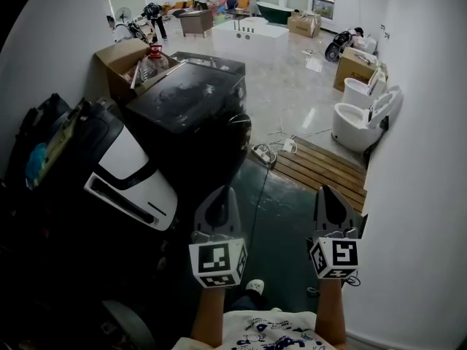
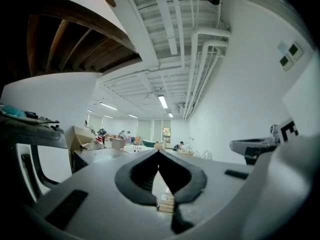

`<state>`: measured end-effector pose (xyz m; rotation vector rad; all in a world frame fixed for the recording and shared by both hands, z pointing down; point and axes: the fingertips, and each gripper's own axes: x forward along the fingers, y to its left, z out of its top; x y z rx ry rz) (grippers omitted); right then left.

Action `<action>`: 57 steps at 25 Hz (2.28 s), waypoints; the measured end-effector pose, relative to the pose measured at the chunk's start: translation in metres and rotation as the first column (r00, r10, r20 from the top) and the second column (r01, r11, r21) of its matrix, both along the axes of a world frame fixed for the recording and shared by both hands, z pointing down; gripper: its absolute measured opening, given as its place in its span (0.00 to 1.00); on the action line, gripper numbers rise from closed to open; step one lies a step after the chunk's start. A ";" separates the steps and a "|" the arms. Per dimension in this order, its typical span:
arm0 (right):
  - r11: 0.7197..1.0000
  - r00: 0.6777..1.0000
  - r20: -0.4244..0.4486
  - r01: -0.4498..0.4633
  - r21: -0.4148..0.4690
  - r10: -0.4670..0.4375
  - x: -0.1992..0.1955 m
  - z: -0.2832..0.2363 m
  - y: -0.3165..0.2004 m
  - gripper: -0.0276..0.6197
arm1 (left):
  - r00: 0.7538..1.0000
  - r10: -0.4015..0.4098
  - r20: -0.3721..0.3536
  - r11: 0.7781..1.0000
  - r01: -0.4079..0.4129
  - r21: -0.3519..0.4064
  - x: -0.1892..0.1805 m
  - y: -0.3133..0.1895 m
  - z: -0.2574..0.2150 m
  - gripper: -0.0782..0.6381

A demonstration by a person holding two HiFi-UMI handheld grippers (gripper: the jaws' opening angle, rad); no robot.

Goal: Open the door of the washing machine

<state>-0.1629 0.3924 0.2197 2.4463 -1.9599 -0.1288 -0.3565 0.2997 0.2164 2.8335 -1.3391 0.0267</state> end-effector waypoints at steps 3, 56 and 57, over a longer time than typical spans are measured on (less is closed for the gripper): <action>1.000 1.000 -0.003 0.000 0.000 0.000 0.004 -0.001 -0.018 0.07 | 1.000 0.011 -0.002 1.000 -0.010 0.006 0.007 -0.019 -0.002 0.11; 0.953 0.957 0.084 0.285 -0.101 -0.277 0.301 0.049 -0.355 0.07 | 0.965 -0.226 0.133 0.966 0.240 -0.099 0.287 -0.311 0.049 0.40; 0.952 0.956 0.088 0.288 -0.105 -0.279 0.301 0.052 -0.359 0.07 | 0.964 -0.226 0.137 0.965 0.241 -0.104 0.288 -0.316 0.053 0.40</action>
